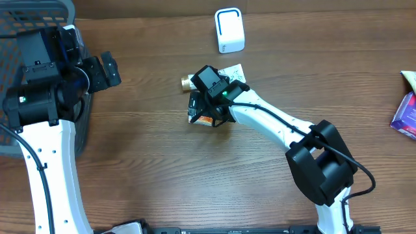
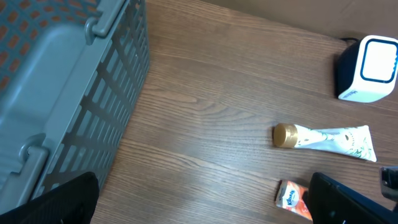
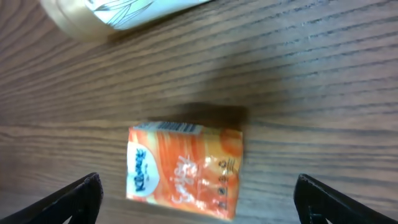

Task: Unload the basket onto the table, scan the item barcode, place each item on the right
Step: 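Reach the right gripper to the orange tissue pack and grasp it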

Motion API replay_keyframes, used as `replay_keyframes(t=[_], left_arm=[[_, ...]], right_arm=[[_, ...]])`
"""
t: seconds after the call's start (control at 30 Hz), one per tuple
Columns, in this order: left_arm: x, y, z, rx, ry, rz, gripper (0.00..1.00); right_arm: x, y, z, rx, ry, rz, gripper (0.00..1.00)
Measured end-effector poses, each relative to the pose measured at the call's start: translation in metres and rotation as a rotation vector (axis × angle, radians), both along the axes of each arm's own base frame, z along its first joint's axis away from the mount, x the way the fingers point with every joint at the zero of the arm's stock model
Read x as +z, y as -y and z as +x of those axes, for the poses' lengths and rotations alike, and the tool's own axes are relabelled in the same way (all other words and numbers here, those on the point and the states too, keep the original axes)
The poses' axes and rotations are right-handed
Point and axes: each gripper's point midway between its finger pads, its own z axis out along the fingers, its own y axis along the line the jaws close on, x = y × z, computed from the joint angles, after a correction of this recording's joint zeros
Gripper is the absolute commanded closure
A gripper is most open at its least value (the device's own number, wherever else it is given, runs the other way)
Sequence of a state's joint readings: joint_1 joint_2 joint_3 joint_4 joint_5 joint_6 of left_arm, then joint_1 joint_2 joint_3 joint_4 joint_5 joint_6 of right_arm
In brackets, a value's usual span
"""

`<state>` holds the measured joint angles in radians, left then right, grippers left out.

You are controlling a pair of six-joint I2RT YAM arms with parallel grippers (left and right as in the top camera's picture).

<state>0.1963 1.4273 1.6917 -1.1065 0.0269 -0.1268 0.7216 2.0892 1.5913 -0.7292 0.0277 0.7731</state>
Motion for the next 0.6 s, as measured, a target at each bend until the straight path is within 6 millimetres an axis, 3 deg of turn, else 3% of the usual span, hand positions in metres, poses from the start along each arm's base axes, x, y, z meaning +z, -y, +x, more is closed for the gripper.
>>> replay_keyframes(t=[0.23, 0.4, 0.6], left_arm=[[0.0, 0.0, 0.0, 0.0, -0.001, 0.0, 0.0], [-0.003, 0.001, -0.003, 0.0, -0.017, -0.003, 0.0], [-0.004, 0.001, -0.004, 0.0, -0.023, -0.005, 0.0]], right_arm=[[-0.036, -0.009, -0.005, 0.009, -0.032, -0.034, 0.01], [-0.037, -0.032, -0.012, 0.048, -0.013, -0.026, 0.01], [-0.038, -0.034, -0.01, 0.048, -0.012, -0.035, 0.01]])
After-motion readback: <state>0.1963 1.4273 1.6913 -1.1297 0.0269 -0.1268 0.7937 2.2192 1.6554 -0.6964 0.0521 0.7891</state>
